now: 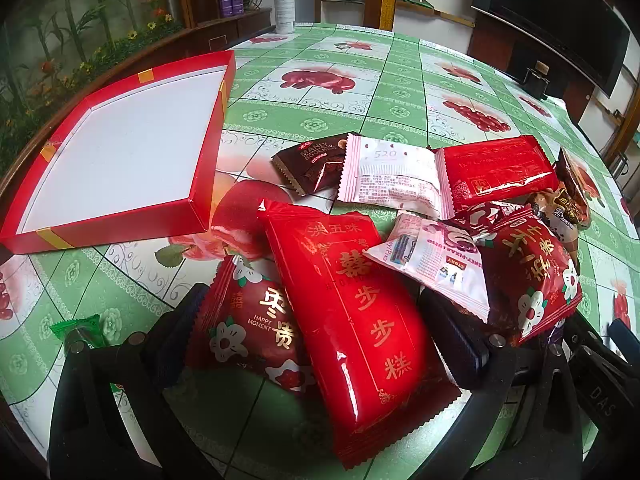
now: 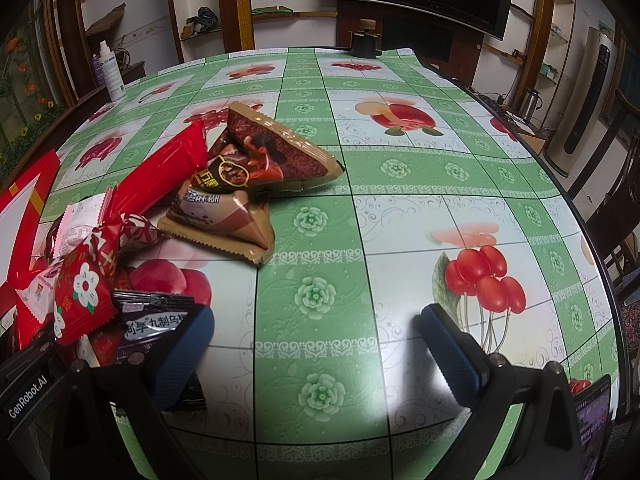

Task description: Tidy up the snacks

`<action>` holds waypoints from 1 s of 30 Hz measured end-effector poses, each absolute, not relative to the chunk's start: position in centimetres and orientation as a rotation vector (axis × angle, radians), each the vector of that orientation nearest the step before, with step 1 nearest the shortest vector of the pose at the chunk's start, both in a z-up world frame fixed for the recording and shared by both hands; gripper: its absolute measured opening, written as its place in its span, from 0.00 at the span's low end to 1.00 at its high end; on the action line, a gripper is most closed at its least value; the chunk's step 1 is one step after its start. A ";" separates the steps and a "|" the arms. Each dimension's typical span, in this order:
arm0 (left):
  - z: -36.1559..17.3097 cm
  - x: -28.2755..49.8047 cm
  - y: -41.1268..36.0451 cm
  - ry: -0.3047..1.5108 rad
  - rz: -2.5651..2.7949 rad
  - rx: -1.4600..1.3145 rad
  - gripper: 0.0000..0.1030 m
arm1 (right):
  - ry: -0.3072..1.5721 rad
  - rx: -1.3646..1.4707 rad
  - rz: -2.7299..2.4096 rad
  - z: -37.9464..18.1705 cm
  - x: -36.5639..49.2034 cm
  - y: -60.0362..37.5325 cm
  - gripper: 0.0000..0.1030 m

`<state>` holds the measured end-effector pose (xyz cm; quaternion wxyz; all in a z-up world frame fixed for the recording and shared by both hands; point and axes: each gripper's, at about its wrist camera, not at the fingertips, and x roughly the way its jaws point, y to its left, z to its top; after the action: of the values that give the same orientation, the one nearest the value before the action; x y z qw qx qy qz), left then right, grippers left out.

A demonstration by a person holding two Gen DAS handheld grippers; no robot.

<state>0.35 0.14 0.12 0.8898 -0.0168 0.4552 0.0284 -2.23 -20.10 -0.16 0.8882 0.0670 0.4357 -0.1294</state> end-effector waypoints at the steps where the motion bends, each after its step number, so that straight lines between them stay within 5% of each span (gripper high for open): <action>1: 0.1 0.4 0.1 0.945 0.059 -0.035 1.00 | 0.905 0.139 -0.269 -0.2 -2.2 -20.1 1.00; 11: 0.6 -0.3 0.3 1.007 -0.009 0.011 1.00 | 0.938 0.138 -0.257 -0.1 -2.8 -20.1 1.00; 19: 6.0 -5.2 0.2 0.805 -0.102 0.123 1.00 | 0.915 0.171 -0.182 2.9 -6.2 -18.8 1.00; 30: 7.6 -6.1 0.8 0.809 -0.128 0.217 1.00 | 0.887 0.287 -0.059 5.2 -7.2 -18.6 1.00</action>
<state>-6.14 0.81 7.61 0.9116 0.1053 0.3926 -0.0621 -7.16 -18.60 5.20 0.8930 0.1385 0.4273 -0.0287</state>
